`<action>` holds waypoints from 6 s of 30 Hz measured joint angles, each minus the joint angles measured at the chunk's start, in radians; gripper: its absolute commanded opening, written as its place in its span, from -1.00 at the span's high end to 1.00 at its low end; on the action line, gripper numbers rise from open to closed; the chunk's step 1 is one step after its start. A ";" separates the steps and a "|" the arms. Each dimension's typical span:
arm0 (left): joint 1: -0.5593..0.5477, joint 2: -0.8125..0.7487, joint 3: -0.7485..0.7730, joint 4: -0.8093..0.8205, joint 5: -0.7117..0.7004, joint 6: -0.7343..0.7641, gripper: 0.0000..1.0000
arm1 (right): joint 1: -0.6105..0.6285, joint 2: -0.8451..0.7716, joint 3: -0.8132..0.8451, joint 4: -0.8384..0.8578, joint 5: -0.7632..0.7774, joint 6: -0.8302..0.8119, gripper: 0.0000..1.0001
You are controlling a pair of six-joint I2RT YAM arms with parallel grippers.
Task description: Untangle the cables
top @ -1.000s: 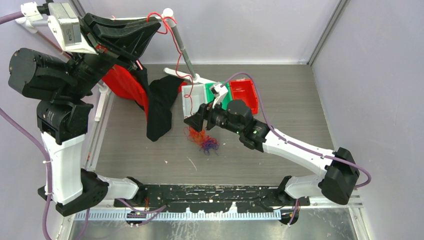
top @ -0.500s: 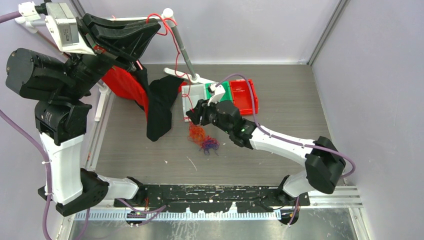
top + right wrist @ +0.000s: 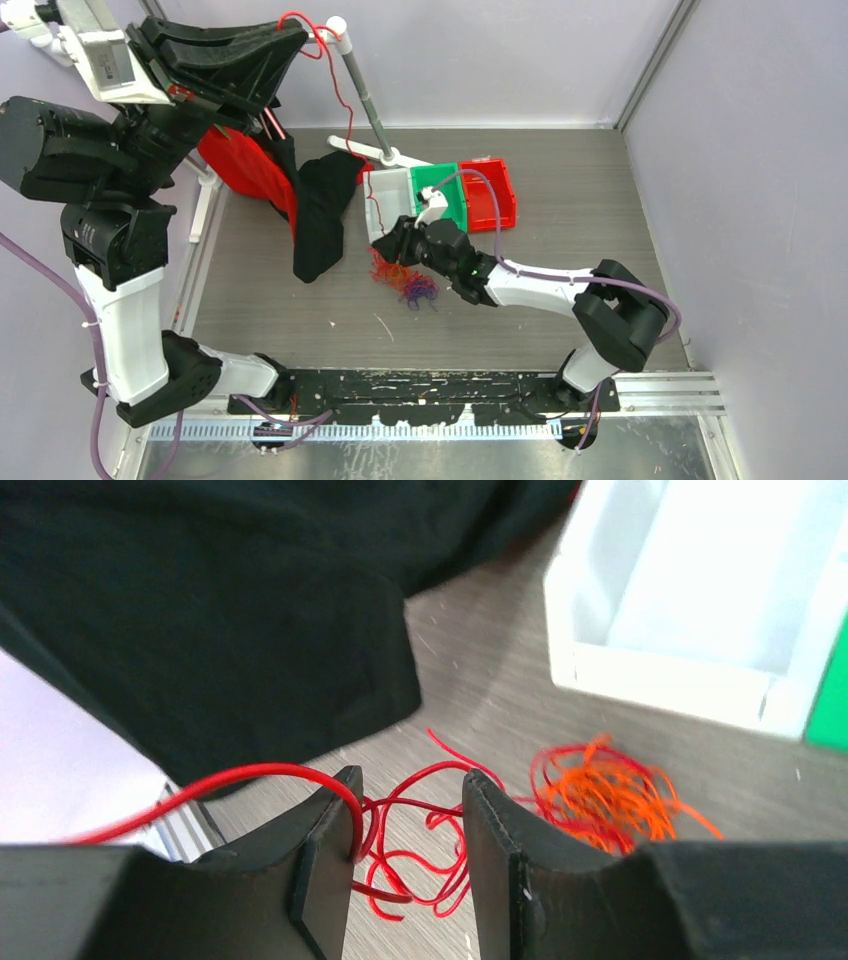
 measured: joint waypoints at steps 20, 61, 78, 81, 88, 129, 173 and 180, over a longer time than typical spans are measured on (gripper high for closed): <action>0.000 0.097 0.219 0.236 -0.089 0.185 1.00 | 0.041 0.069 -0.163 0.040 0.002 0.127 0.03; 0.000 -0.016 -0.020 0.355 -0.056 0.266 1.00 | 0.052 -0.385 0.117 -0.451 -0.143 -0.160 -0.82; 0.000 0.019 -0.014 0.336 -0.039 0.251 1.00 | 0.052 -0.348 0.102 -0.901 0.070 -0.224 -0.71; 0.000 0.018 -0.014 0.336 -0.037 0.251 1.00 | 0.052 -0.355 0.100 -0.975 0.146 -0.233 -0.65; 0.000 0.015 -0.021 0.336 -0.032 0.248 1.00 | 0.052 -0.429 0.092 -0.955 0.239 -0.250 -0.66; 0.000 -0.113 -0.375 0.272 -0.037 0.248 1.00 | 0.019 -0.267 0.258 -0.206 -0.257 -0.415 0.98; 0.003 0.252 -0.765 -0.191 -0.465 0.534 1.00 | -0.371 0.443 0.583 -0.308 -0.290 -0.101 0.07; 0.016 0.326 -0.765 -0.194 -0.475 0.540 1.00 | -0.410 0.344 0.526 -0.457 -0.259 -0.149 0.03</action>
